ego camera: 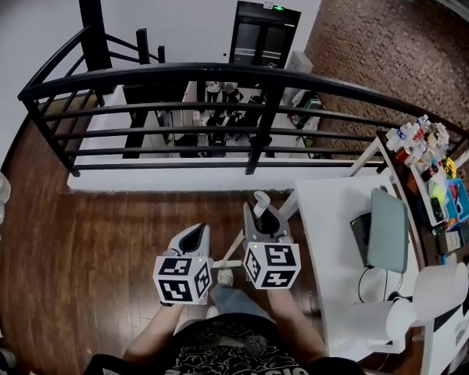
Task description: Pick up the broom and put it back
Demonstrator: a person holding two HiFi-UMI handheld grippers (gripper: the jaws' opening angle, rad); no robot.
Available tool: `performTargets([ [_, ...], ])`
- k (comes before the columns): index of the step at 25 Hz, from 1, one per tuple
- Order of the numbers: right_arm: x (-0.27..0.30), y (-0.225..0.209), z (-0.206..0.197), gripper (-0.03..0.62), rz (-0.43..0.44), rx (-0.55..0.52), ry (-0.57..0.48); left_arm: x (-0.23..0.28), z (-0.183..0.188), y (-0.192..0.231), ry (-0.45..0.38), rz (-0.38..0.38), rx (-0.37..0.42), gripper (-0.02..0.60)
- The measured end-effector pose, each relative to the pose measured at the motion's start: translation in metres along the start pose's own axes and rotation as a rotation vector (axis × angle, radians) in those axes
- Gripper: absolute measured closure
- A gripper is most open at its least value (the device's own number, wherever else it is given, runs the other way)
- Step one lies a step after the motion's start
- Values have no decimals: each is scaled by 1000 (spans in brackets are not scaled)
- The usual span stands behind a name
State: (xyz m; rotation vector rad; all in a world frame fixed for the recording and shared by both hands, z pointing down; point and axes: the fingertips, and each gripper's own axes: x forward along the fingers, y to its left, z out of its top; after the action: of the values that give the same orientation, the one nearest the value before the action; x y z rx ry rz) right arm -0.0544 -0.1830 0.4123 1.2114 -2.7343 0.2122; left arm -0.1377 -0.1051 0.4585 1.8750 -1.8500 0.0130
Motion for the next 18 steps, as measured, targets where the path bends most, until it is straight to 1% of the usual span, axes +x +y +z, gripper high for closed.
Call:
performTargets([
  [8, 47, 14, 2, 513, 60, -5, 0, 16, 17, 34, -6, 60, -17, 577],
  [13, 86, 14, -2, 513, 100, -7, 14, 42, 30, 55, -9, 89, -38, 577],
  [18, 133, 14, -3, 513, 137, -19, 35, 73, 48, 78, -3, 128, -28, 577],
])
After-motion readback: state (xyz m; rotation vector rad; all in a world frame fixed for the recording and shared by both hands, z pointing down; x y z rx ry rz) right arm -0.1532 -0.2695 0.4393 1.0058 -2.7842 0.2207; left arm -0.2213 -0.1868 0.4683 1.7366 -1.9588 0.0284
